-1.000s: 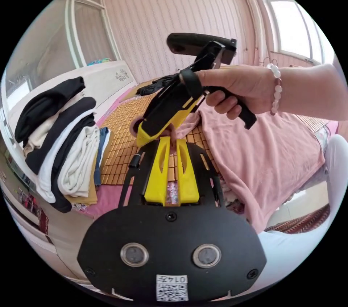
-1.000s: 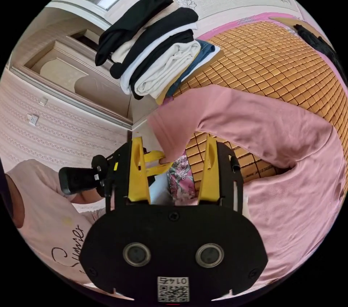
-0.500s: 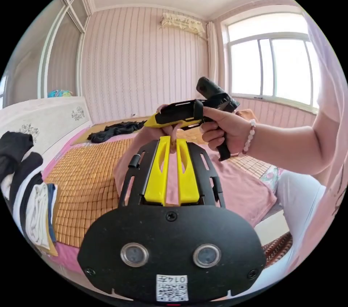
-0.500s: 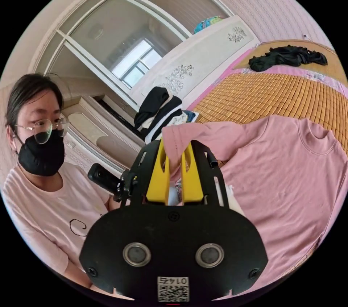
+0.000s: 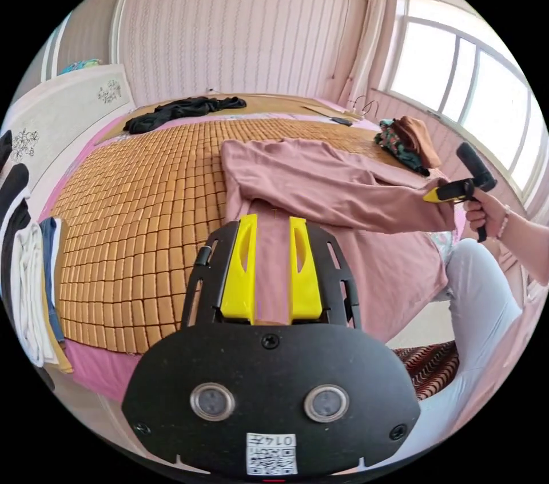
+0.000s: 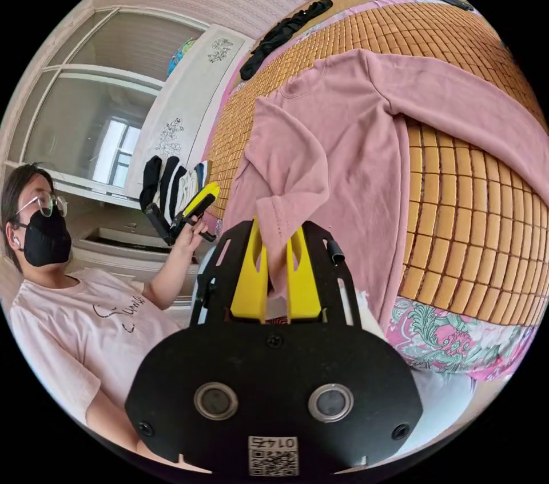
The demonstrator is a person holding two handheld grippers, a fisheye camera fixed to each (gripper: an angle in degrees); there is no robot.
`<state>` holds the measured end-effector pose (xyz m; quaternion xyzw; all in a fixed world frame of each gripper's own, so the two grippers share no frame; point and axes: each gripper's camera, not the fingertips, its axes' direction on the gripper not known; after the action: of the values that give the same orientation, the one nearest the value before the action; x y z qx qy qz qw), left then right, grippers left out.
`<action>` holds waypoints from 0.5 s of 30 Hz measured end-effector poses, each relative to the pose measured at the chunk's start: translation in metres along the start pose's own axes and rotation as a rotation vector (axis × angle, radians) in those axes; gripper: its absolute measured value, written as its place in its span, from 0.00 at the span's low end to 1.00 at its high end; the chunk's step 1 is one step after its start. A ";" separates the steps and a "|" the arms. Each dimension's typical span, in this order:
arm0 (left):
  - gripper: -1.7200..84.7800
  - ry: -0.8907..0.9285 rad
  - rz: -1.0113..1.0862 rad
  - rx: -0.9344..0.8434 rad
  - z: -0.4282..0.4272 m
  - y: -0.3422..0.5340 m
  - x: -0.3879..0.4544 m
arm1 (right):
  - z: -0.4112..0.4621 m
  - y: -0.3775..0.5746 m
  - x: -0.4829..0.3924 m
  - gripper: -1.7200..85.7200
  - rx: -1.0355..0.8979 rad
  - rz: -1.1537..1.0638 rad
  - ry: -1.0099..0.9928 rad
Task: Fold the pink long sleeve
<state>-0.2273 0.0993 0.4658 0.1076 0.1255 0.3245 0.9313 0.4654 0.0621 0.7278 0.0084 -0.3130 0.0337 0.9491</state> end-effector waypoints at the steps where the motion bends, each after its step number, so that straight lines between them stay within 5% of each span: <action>1: 0.13 -0.037 0.008 -0.035 0.012 -0.011 -0.008 | -0.001 0.002 0.003 0.07 0.007 0.002 -0.011; 10: 0.09 -0.187 0.222 -0.314 0.131 -0.097 -0.011 | -0.020 0.001 0.028 0.07 0.024 0.001 -0.151; 15: 0.07 -0.138 0.090 -0.285 0.114 -0.119 -0.040 | -0.022 0.001 0.032 0.08 0.005 -0.036 -0.237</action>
<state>-0.1544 -0.0313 0.5466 0.0018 0.0091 0.3721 0.9281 0.5037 0.0663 0.7292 0.0204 -0.4227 0.0160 0.9059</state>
